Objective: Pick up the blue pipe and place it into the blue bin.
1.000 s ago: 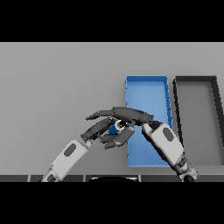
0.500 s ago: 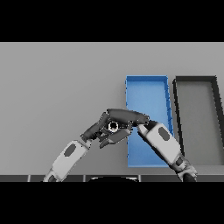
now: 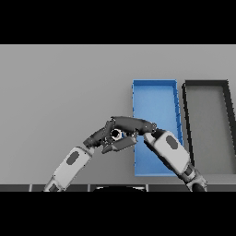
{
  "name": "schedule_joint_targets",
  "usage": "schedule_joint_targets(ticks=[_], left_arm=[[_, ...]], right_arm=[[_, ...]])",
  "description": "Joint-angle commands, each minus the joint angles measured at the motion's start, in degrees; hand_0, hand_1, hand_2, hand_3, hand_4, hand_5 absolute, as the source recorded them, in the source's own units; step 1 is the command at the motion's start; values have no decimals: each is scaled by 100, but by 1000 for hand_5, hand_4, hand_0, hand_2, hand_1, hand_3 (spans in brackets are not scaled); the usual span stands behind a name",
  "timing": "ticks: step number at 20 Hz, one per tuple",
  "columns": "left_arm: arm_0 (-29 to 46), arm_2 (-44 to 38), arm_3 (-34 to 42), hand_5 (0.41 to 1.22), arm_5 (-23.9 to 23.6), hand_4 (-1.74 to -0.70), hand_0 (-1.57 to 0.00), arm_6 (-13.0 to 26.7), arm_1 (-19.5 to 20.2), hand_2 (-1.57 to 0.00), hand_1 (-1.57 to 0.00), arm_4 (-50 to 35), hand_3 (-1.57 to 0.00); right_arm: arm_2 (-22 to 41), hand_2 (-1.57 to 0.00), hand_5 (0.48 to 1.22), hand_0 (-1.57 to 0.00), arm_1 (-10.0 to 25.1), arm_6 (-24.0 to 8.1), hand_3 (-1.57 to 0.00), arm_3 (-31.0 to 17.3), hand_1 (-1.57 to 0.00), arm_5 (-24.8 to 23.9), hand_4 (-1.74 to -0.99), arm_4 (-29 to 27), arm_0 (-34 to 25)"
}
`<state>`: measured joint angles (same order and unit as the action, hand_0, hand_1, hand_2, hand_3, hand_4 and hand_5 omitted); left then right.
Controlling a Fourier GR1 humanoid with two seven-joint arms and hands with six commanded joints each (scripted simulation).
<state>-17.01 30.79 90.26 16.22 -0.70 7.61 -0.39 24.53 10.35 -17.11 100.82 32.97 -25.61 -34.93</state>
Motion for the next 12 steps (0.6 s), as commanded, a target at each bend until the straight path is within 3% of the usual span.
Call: schedule_joint_targets(ticks=[1,2,4,6,7,9,12], left_arm=[[38,18,61,1221,108,-1226,-668,-133,39,-608,-634,78,-616],[32,4,6,1221,177,-1144,-535,-228,42,-486,-507,227,-492],[27,-21,-80,1063,135,-1003,-342,-328,41,-311,-324,566,-315],[-84,-98,-132,899,104,-923,-218,-108,-37,-198,-207,585,-201],[0,-84,-62,836,111,-899,-175,-206,-24,-159,-165,559,-161],[24,-94,-10,734,114,-861,-111,-40,-32,-101,-106,506,-102],[127,-230,-111,654,68,-884,-57,178,-104,-51,-54,310,-52]], right_arm=[[18,-1559,1205,-1558,-20,-99,-1555,61,-1558,-89,-1485,-46,-38],[46,-1561,1208,-1561,-8,66,-1559,84,-1561,-121,-1486,43,29],[14,-1565,1213,-1565,34,155,-1563,-11,-1565,-126,-1488,146,13],[35,-1567,1216,-1567,44,148,-1566,5,-1567,-180,-1488,96,-16],[75,-1568,1217,-1568,38,97,-1567,2,-1568,-212,-1488,135,12],[107,-1569,1218,-1569,34,119,-1568,56,-1569,-236,-1487,201,56],[16,-1570,1220,-1570,49,140,-1570,-91,-1570,-250,-1488,191,-84]])
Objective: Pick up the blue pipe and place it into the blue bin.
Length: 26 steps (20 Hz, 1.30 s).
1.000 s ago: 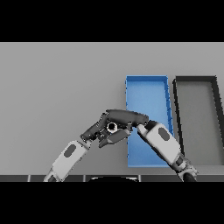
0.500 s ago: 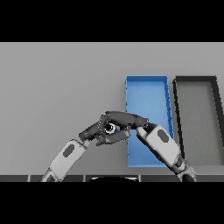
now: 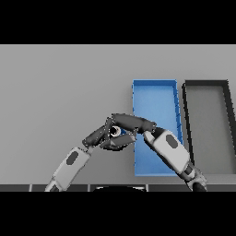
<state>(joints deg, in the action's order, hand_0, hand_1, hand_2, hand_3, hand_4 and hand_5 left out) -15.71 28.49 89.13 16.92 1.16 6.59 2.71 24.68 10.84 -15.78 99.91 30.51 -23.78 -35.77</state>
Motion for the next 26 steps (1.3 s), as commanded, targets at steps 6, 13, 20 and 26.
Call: schedule_joint_targets(ticks=[6,13,20,26], left_arm=[[147,68,99,543,0,-913,-14,397,-103,-13,-13,-116,-13],[262,77,256,491,17,-927,-2,469,-4,-2,-2,-141,-2],[232,58,334,486,-18,-891,0,525,68,0,0,-69,0],[173,1,290,482,-10,-881,1,549,86,1,1,-84,1]], right_arm=[[-250,-1571,1221,-1571,-41,-920,-1571,81,-1571,-491,-1491,-1818,-192],[-965,-1571,1221,-1571,501,-1107,-1571,-154,-1571,-1152,-1495,-2989,-1918],[-1691,-1571,1221,-1571,1209,-768,-1571,-1648,-1571,-1901,-1498,-2520,-2875],[-1828,-1571,1221,-1571,1541,-743,-1571,-2814,-1571,-1956,-1499,-2056,-2285]])
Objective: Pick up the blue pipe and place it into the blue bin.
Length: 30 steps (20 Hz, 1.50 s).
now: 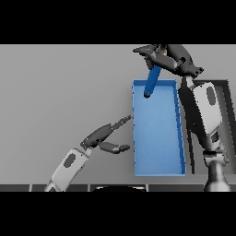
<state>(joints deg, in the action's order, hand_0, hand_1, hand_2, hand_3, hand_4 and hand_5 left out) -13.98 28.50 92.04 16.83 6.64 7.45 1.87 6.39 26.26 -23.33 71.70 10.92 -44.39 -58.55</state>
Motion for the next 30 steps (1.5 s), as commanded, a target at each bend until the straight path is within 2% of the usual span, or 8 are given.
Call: schedule_joint_targets(ticks=[1,10,13,15,17,19,22,30], left_arm=[[13,1,-53,482,5,-878,1,-20,7,1,1,19,1],[120,41,50,479,3,-877,1,-65,45,1,1,40,1],[89,31,78,476,-6,-881,1,-29,66,1,1,51,1],[38,21,47,481,8,-885,1,-1,31,1,1,18,1],[74,46,46,486,18,-885,1,-24,35,1,1,34,1],[49,26,103,493,-8,-882,1,48,25,1,1,10,1],[93,33,63,497,-29,-881,1,-12,14,1,1,40,1],[72,48,7,483,-35,-879,1,-34,-6,1,1,69,1]], right_arm=[[17,-1571,1221,-1571,55,32,-1571,-153,-1571,22,-1499,95,210],[420,-1571,1221,-1571,244,-864,-1571,-222,-1571,-976,-1499,510,1623],[796,-1571,1221,-1571,505,-1160,-820,-200,-1571,-1052,-1617,535,1948],[1171,-1571,1221,-1571,668,-1160,-617,-221,-1571,-1086,-1662,523,2150],[1806,-1454,1188,-1571,903,-1161,-960,-499,-1514,-1399,-1573,147,2106],[2525,-930,1146,-1005,1166,-1161,-614,-795,-968,-1760,-1451,-683,1941],[3363,-476,1152,-514,1486,-1161,-314,-927,-495,-1656,-1296,-1577,1587],[4152,-79,853,-85,1778,-1039,-52,-847,-82,-1086,-1133,-796,1257]])
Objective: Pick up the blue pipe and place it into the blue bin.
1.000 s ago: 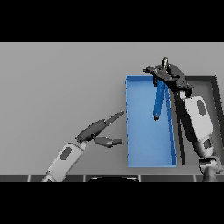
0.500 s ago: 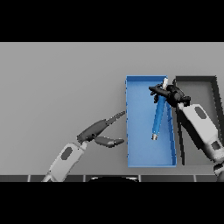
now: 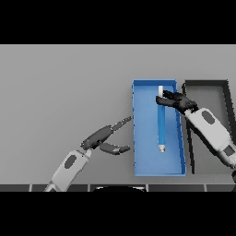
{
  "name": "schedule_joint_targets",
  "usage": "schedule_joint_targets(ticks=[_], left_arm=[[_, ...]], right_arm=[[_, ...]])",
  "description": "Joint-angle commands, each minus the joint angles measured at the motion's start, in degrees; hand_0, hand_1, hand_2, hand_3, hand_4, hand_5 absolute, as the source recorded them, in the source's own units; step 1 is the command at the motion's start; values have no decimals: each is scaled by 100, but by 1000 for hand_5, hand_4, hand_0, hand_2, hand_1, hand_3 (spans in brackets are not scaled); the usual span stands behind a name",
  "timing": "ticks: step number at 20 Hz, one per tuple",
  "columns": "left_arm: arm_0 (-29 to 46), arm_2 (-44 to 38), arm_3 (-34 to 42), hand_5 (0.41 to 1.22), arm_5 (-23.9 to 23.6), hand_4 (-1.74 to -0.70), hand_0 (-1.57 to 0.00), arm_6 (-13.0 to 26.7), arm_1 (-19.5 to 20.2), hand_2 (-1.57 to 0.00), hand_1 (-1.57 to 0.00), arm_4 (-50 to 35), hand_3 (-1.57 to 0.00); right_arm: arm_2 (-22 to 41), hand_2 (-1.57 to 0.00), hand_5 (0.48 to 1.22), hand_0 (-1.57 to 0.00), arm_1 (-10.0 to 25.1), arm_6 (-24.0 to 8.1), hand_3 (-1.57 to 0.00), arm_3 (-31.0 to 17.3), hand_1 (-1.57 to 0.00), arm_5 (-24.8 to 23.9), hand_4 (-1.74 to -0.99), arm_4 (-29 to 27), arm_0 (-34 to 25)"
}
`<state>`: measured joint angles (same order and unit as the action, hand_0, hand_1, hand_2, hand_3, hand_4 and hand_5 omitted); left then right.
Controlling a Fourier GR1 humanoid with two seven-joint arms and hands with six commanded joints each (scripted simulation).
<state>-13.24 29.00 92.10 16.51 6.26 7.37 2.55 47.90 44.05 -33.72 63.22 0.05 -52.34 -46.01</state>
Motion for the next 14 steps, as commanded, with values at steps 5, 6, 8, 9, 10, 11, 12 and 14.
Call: schedule_joint_targets(ticks=[5,6,8,9,10,11,12,14], left_arm=[[33,26,33,474,-6,-882,1,55,9,1,1,21,1],[49,49,41,473,-29,-883,1,49,-13,1,1,48,1],[59,17,60,476,-16,-885,1,-16,33,1,1,25,1],[70,5,95,476,-20,-886,1,-6,51,1,1,13,1],[40,5,120,478,-35,-885,1,38,37,1,1,15,1],[-20,-23,89,479,-29,-885,1,78,27,1,1,-5,1],[-124,-54,59,480,-27,-885,1,179,-15,1,1,-41,1],[-209,-44,-26,480,-18,-885,1,243,-80,1,1,-43,1]], right_arm=[[14,-52,777,-241,-57,197,-16,-128,-117,128,-1153,36,44],[-16,-41,790,-192,-85,201,-13,-129,-94,194,-1156,-24,20],[-60,-26,809,-123,-67,198,-8,-6,-60,122,-1154,-127,76],[-73,-29,809,-167,-53,207,-6,-7,-90,82,-1152,-119,65],[-61,-24,804,-212,-55,249,-5,-84,-100,121,-1152,-59,26],[-54,-24,802,-212,-84,236,-5,-112,-100,130,-1152,-57,10],[-58,-24,795,-212,-112,230,-5,-133,-100,87,-1152,-54,0],[-1,-24,798,-212,-139,259,-5,-44,-100,67,-1152,-20,68]])
